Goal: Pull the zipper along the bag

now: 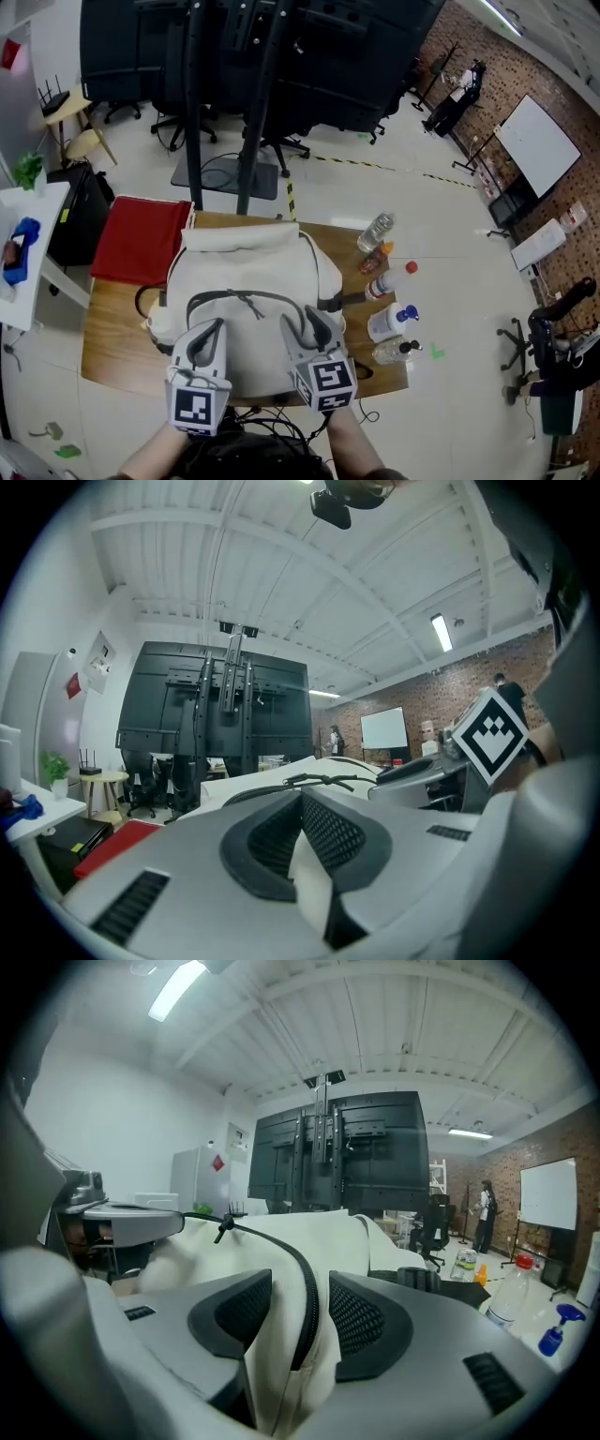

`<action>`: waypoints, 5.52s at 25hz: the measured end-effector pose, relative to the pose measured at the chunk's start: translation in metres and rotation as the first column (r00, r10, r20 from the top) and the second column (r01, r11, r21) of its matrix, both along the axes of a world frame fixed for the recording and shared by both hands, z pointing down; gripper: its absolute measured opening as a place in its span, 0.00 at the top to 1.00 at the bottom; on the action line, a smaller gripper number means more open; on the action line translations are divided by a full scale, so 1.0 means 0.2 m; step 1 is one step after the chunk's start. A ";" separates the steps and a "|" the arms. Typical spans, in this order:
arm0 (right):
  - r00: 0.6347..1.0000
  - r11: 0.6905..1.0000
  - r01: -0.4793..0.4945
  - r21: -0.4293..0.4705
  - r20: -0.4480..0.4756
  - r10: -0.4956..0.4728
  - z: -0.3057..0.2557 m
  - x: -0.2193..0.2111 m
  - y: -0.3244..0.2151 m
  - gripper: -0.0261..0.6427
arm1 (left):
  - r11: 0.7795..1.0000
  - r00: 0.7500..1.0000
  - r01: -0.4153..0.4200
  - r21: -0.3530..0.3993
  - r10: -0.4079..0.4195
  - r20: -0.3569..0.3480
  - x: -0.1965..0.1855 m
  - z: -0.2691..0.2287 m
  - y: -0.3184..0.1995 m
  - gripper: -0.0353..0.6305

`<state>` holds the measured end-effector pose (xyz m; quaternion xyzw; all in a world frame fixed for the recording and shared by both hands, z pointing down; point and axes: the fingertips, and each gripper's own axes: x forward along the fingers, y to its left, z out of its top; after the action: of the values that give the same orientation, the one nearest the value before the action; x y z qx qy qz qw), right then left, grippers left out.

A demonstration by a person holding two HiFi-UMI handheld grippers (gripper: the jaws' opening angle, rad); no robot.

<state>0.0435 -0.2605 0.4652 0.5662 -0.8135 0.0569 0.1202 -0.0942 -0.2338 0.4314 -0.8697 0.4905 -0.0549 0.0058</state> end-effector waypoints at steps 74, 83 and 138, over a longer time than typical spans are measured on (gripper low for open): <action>0.987 0.983 0.154 -0.104 -0.026 -0.157 -0.02 -0.01 -0.04 0.85 | 0.928 0.295 -0.287 0.239 -0.152 0.943 0.35 0.16 -0.24 0.82; 0.988 0.983 0.153 -0.106 -0.019 -0.156 -0.02 0.00 -0.04 0.85 | 0.955 0.562 -0.175 0.238 -0.101 0.821 0.30 0.02 -0.28 0.87; 0.990 0.988 0.134 -0.082 -0.023 -0.136 0.05 0.00 -0.08 0.85 | 0.982 0.986 0.157 -0.105 -0.162 -0.042 -0.41 0.05 -0.08 0.87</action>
<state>0.0438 -0.2764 0.4755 0.5052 -0.8453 0.0733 0.1580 -0.1769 -0.2501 0.4417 -0.8278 0.5553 -0.0581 -0.0549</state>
